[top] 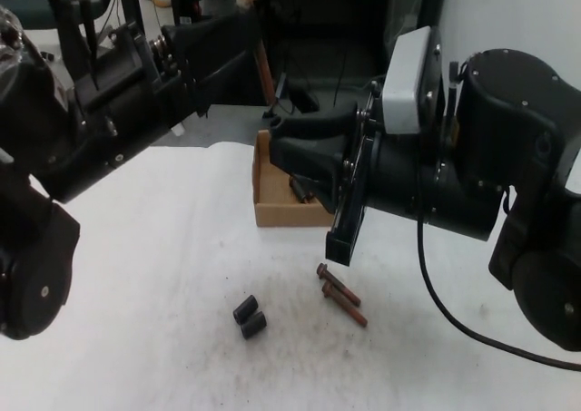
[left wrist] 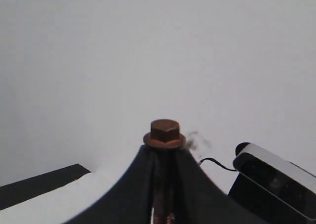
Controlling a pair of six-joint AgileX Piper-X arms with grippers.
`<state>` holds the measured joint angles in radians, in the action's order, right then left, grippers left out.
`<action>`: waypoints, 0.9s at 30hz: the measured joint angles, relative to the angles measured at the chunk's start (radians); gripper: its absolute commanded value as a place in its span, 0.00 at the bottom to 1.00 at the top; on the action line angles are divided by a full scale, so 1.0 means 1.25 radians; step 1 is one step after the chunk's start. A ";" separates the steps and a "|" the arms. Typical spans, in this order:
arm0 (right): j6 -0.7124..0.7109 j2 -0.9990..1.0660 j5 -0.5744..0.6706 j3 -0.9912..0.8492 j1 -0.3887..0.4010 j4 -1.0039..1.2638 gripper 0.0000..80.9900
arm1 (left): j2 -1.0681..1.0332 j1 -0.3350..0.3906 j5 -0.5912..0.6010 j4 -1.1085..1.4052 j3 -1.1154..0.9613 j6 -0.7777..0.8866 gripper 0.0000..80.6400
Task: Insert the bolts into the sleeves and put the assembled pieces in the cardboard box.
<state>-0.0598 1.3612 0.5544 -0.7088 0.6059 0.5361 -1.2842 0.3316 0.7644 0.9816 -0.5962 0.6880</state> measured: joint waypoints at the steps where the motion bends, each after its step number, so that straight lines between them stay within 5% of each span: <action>1: 0.000 0.000 0.000 0.000 0.000 0.002 0.01 | 0.000 0.000 0.004 -0.005 0.000 0.000 0.00; 24: 0.000 0.002 -0.004 0.000 0.000 0.025 0.01 | -0.009 0.000 0.036 -0.055 -0.002 -0.009 0.00; 27: 0.000 0.002 -0.004 0.002 0.000 0.025 0.01 | -0.009 0.000 0.044 -0.055 -0.002 -0.009 0.07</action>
<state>-0.0598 1.3635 0.5493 -0.7062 0.6059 0.5675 -1.2954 0.3316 0.8192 0.9133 -0.5985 0.6762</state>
